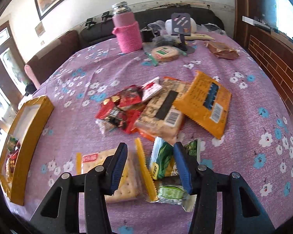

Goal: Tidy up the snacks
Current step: 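Move both open tools back to the snack pile, then grasp the green pea bag with the right tool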

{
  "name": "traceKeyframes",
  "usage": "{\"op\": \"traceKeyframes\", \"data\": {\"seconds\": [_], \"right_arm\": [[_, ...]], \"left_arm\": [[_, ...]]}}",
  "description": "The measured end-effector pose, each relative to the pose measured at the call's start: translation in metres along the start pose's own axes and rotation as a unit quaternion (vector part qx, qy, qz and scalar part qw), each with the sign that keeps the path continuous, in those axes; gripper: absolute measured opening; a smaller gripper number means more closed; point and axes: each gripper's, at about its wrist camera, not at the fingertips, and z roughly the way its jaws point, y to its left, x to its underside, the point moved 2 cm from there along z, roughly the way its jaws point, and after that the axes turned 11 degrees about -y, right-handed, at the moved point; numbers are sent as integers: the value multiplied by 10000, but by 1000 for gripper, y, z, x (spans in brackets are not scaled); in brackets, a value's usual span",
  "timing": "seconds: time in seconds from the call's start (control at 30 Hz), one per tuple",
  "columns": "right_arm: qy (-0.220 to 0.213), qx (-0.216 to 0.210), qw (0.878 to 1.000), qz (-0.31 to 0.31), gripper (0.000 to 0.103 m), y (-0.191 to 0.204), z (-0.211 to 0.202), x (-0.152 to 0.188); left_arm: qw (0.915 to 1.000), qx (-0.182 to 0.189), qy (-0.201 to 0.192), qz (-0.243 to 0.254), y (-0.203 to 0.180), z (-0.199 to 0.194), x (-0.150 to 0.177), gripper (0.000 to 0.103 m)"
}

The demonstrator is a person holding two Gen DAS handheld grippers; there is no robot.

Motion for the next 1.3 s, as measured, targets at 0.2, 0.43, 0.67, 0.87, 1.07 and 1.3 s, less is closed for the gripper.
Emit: {"op": "traceKeyframes", "data": {"seconds": [0.2, 0.43, 0.67, 0.87, 1.07, 1.3], "right_arm": [[295, -1187, 9923, 202, 51, 33, -15, 11], [-490, -885, 9914, 828, 52, -9, -48, -9], [-375, -385, 9888, 1389, 55, -70, -51, 3], [-213, -652, 9856, 1547, 57, -62, -31, 8], [111, -683, 9834, 1680, 60, -50, 9, 11], [1, -564, 9876, 1467, 69, -35, 19, 9]], "left_arm": [[9999, 46, 77, -59, 3, 4, 4, 67], [9999, 118, 3, -125, 7, 0, 1, 67], [9984, 333, 425, -182, -2, 23, 21, 67], [9976, 391, 563, 99, -18, 29, 31, 67], [9964, 481, 599, 345, -28, 31, 36, 67], [9840, 712, 783, 1430, -74, 57, 50, 67]]}}
